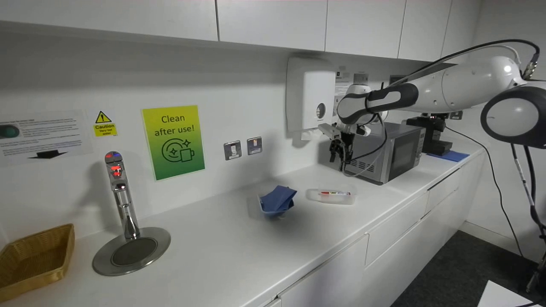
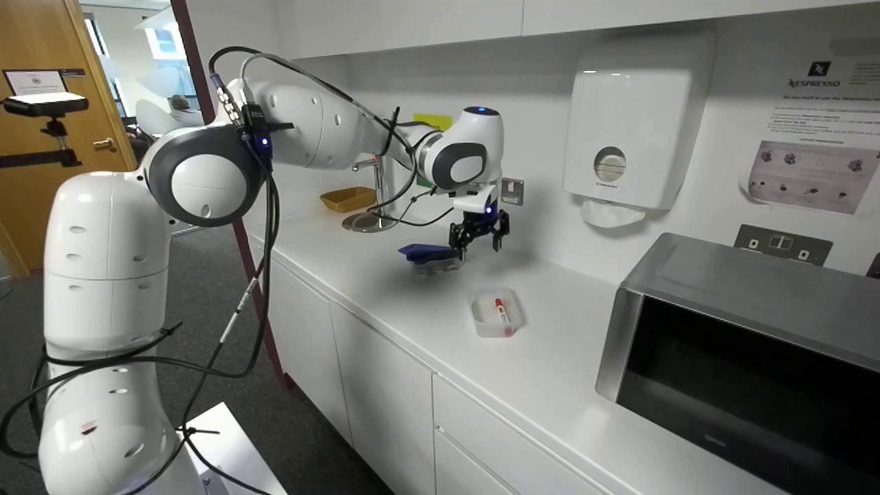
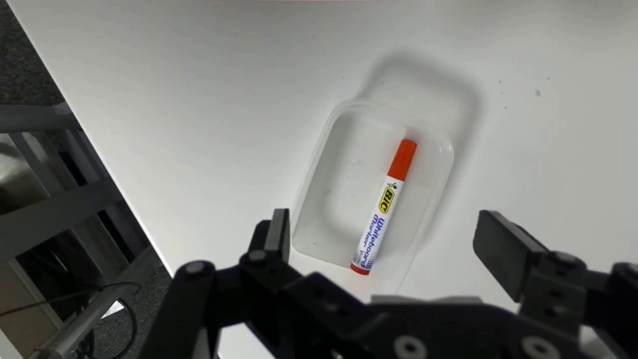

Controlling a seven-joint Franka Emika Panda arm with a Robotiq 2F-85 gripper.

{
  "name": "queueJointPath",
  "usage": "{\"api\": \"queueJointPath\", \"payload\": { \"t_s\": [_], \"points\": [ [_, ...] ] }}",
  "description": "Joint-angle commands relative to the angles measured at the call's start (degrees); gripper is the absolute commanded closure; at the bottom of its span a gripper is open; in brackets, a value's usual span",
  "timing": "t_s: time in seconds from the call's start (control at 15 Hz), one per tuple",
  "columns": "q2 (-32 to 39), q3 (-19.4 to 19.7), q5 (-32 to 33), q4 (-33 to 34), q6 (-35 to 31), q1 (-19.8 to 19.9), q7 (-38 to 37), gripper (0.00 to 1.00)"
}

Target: Remove the marker from the bowl

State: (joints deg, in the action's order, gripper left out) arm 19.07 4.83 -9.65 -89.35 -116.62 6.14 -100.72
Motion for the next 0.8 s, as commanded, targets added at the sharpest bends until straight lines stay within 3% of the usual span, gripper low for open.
{"api": "queueJointPath", "payload": {
  "t_s": [0.0, 0.13, 0.47, 0.73],
  "points": [
    [3.8, 1.1, -1.8, 4.8, 0.3, -0.7, -4.0, 0.0],
    [5.4, 1.1, -1.9, 6.5, 0.4, -0.8, -6.4, 0.1],
    [10.2, 1.5, -1.7, 11.3, 1.0, -0.6, -12.0, 0.22],
    [14.7, 1.9, -0.9, 15.2, 1.6, -0.7, -16.0, 0.24]
  ]
}}
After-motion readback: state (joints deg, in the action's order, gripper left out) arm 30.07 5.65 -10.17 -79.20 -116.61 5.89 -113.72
